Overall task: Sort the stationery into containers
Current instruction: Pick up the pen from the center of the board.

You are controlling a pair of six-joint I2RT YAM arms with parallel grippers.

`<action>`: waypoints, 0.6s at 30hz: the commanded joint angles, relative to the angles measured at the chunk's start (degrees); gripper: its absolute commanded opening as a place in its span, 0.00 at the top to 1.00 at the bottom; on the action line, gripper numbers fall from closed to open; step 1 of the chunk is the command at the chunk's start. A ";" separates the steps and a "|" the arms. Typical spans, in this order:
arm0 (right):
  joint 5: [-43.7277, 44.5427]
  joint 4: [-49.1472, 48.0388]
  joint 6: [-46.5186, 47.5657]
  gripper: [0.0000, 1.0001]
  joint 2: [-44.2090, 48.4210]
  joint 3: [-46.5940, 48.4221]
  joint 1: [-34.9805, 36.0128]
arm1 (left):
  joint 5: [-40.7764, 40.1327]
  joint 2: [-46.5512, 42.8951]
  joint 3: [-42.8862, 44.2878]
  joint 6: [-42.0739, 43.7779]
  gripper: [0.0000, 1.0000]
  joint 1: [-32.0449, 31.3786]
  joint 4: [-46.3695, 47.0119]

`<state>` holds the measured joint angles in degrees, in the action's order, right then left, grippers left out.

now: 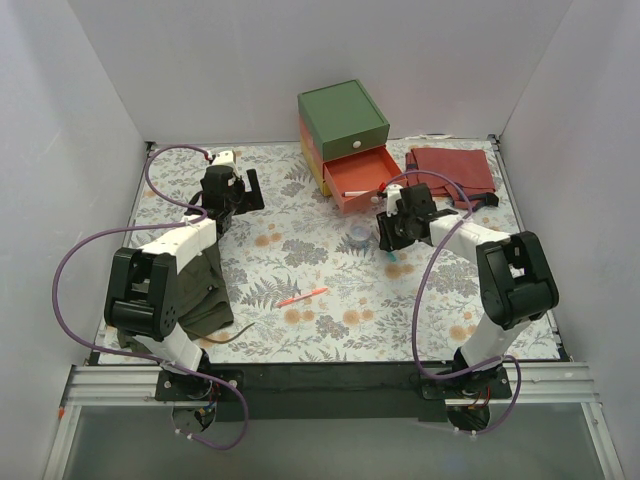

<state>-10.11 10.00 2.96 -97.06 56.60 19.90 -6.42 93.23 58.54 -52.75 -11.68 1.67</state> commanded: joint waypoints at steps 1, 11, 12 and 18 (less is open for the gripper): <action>0.97 -2.52 0.29 0.59 -1.03 1.59 -0.04 | -0.53 -0.59 1.22 0.11 0.11 0.43 -0.18; 2.20 -4.20 0.11 0.61 -1.20 -3.78 -0.13 | -0.88 -0.33 3.33 0.55 0.11 0.34 -1.32; 1.42 -4.11 0.38 0.66 -1.29 -3.86 -0.21 | -0.71 -0.33 3.24 0.54 0.11 0.34 -1.32; 0.26 -2.80 1.78 0.99 0.54 -4.91 -0.56 | -0.79 -0.77 2.72 0.54 0.11 0.34 -0.97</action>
<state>-8.73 5.85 3.62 -97.89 53.54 19.59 -6.61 93.58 60.12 -52.69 -11.68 0.47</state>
